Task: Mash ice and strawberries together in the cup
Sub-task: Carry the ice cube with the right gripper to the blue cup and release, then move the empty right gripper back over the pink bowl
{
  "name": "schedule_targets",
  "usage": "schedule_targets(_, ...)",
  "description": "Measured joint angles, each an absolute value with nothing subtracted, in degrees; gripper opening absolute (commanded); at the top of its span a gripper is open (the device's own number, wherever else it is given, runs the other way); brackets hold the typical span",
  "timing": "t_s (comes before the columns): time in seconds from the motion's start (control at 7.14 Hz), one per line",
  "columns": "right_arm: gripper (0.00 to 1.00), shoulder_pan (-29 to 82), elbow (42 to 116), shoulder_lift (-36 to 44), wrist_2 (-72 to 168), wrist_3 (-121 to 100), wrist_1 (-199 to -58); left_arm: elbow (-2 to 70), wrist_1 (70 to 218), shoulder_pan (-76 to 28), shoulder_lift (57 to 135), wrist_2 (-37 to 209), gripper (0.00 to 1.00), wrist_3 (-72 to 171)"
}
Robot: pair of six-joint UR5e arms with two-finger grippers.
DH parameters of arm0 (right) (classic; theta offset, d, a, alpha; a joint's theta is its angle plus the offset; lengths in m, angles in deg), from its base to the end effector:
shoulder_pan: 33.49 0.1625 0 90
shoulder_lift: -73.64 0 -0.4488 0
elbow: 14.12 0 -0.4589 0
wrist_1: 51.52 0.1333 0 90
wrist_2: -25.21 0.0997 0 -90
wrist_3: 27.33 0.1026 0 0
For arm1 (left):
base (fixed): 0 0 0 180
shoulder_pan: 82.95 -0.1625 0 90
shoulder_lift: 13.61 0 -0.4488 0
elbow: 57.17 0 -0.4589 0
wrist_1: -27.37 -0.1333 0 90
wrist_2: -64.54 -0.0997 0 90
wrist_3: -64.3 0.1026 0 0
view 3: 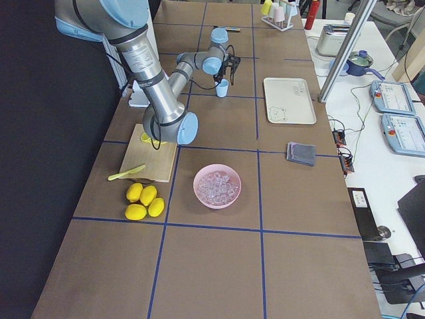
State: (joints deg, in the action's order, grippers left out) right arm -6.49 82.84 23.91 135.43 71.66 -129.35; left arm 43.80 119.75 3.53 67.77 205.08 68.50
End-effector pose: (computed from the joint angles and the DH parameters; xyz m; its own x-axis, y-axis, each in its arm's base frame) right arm -0.6108 -0.4210 0.1313 0.4228 0.3800 0.8227 -0.2298 0.9231 -0.3083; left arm -0.0235 -0.4984 0.6442 0.6243 0.1751 -0.7613 -0.1072 0.9845 0.1386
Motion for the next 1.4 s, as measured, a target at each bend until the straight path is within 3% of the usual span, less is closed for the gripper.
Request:
schedule_targets(0.42, 0.99, 4.19, 89.98, 16.28, 147.25, 70.15, -129.58, 43.82, 119.78, 3.53, 67.75, 205.08, 1.0, 68.52)
schedule_targets(0.84, 0.99, 19.13, 100.94, -5.01, 157.94, 54.67, -129.71, 43.82, 119.75, 3.53, 67.73, 205.08, 1.0, 68.52)
schedule_targets(1.12, 0.99, 26.19, 102.53, -18.93, 158.75, 34.65, -129.5, 43.82, 119.75, 3.53, 67.7, 205.08, 1.0, 68.52)
schedule_targets(1.4, 0.99, 33.36, 99.52, -25.7, 160.17, 16.0, -129.67, 43.77, 119.75, 3.53, 67.69, 205.08, 1.0, 68.52)
